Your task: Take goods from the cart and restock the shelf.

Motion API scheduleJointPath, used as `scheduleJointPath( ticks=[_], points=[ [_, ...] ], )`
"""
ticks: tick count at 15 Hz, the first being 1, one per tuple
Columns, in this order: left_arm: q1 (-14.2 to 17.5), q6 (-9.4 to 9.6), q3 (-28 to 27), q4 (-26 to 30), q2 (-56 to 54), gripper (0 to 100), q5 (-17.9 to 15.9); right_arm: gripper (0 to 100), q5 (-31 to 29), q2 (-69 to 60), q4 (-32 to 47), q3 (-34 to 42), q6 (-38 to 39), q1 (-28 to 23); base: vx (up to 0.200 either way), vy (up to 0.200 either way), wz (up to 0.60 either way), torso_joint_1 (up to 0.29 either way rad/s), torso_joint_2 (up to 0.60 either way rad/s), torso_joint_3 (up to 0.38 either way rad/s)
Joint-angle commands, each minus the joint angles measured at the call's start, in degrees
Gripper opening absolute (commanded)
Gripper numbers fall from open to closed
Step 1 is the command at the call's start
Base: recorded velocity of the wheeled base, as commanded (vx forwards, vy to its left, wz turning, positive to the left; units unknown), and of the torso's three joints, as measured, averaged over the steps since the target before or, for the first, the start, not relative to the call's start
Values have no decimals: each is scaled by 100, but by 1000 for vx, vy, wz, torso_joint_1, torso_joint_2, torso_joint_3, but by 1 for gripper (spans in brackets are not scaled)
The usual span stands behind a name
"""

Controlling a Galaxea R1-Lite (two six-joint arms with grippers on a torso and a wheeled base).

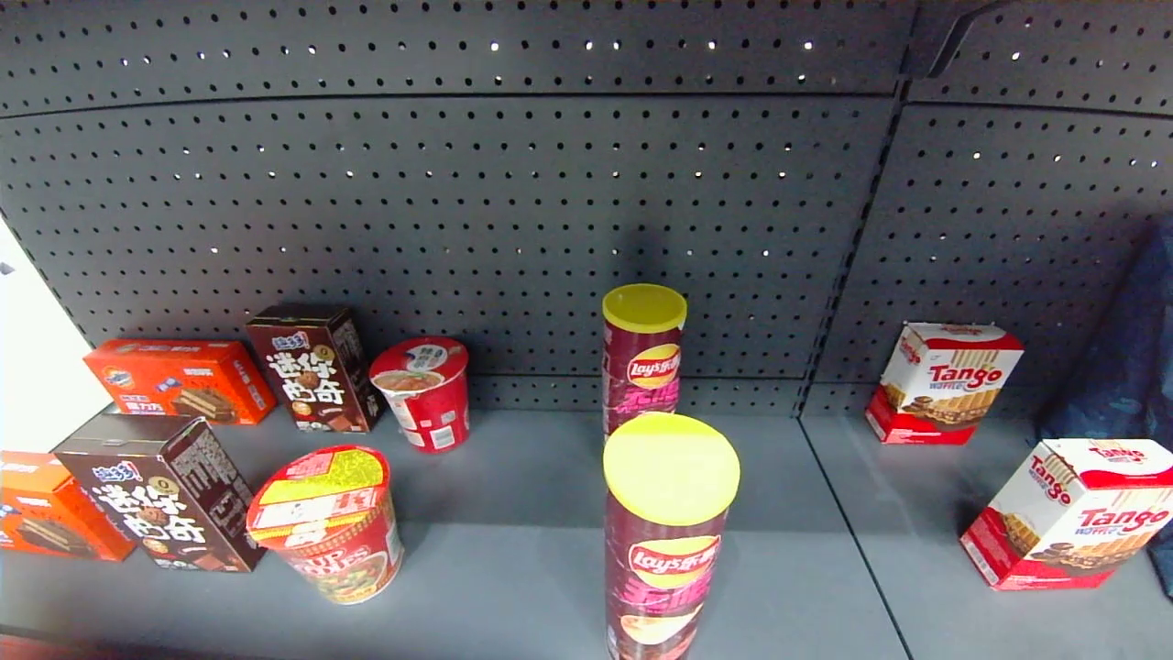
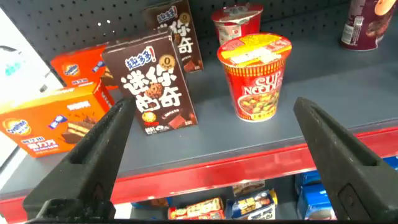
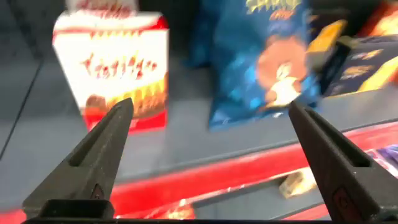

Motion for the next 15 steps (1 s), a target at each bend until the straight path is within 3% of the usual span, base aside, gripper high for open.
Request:
scheduleJointPath(
  ticks=[1, 3, 5, 7, 12, 14, 15],
  points=[
    [-7, -18, 179, -1, -385, 100, 1, 100, 365, -538, 95, 286, -3, 215, 0, 0, 0, 0, 0, 0],
    [2, -45, 284, -27, -491, 100, 18, 100, 1069, -915, 684, 286, 5, 408, 0, 0, 0, 0, 0, 0],
    [2, -124, 310, -36, -500, 100, 1, 100, 1947, -959, 781, 286, 155, 434, 0, 0, 0, 0, 0, 0],
    [2, -124, 442, -71, -500, 100, 9, 100, 2448, -951, 1115, 278, 164, 434, 0, 0, 0, 0, 0, 0],
    [-7, -124, 873, -194, -500, 100, -87, 100, 2053, -951, 1106, 278, 190, 461, 0, 0, 0, 0, 0, 0],
    [-7, -97, 873, 43, -500, 100, -430, 100, 2097, -951, 1106, 278, 190, 461, 0, 0, 0, 0, 0, 0],
    [-7, -71, 873, 280, -500, 100, -922, 100, 2088, -951, 1115, 286, 278, 461, 0, 0, 0, 0, 0, 0]
  ],
)
